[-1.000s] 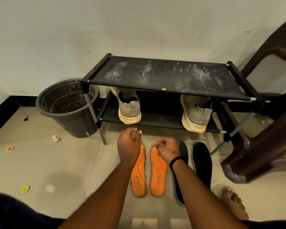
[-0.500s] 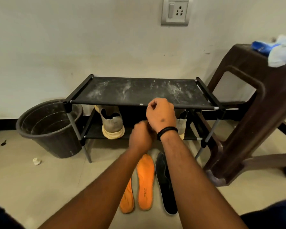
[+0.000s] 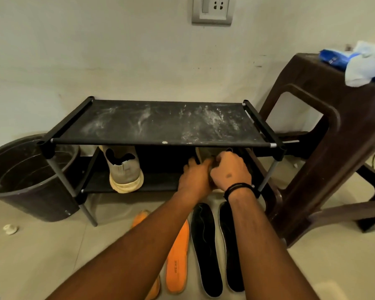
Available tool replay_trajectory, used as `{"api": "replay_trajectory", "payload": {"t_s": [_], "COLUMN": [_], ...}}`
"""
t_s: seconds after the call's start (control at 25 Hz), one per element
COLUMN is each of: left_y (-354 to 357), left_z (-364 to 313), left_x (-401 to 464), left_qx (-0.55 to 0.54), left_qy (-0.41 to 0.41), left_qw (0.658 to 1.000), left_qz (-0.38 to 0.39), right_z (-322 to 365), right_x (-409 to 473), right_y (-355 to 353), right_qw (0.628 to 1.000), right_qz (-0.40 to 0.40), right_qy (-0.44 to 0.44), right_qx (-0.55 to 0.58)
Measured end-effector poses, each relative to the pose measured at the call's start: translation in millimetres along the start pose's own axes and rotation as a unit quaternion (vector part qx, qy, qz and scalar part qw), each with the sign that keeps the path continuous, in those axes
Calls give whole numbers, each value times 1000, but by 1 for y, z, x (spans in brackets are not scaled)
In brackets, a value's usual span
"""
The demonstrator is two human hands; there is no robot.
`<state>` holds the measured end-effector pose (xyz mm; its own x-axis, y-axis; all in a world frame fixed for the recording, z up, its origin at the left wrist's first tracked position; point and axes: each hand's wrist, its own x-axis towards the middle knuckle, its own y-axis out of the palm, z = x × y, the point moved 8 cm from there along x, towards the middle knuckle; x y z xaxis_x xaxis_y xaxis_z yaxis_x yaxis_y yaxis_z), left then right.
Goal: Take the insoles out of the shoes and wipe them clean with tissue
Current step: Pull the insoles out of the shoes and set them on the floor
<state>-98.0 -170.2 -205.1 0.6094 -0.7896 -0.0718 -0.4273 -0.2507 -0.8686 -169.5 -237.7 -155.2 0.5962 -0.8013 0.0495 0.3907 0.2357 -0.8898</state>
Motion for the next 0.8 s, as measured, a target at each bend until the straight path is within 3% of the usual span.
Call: {"api": "replay_trajectory", "payload": {"t_s": [0.12,0.24,0.28,0.36,0.44,0.48,0.56,0.68,0.8], "left_y": [-4,-30,-44,-65,-66,-71,-79,-96,-113], "left_z": [2,-2,-7,-16,-14,-7,28,48,69], "left_x": [9,1,-9,-30,-47,-63,-74,-100,-131], "left_qx": [-14,6,-31,-88,-38,-74,-144,-173,-206], "left_qy": [30,36,33,55,90,66,-33,-25,-4], "left_qw": [999,999,999,994,988,982,978,969,958], "left_qz": [26,18,0,37,119,159,147,174,199], "right_z": [19,54,67,91,119,135,166,202,223], "right_x": [-4,-17,-21,-27,-33,-36,-43,-54,-53], "right_y": [-9,-16,-18,-20,-17,-11,2,32,65], "right_qw": [997,996,996,994,991,985,965,922,903], "right_qz": [-76,-77,-75,-60,-3,38,134,283,333], "right_qy": [-6,-26,-40,-69,-109,-140,-198,-239,-242], "right_qx": [-10,-23,-37,-66,-82,-91,-111,-110,-122]}}
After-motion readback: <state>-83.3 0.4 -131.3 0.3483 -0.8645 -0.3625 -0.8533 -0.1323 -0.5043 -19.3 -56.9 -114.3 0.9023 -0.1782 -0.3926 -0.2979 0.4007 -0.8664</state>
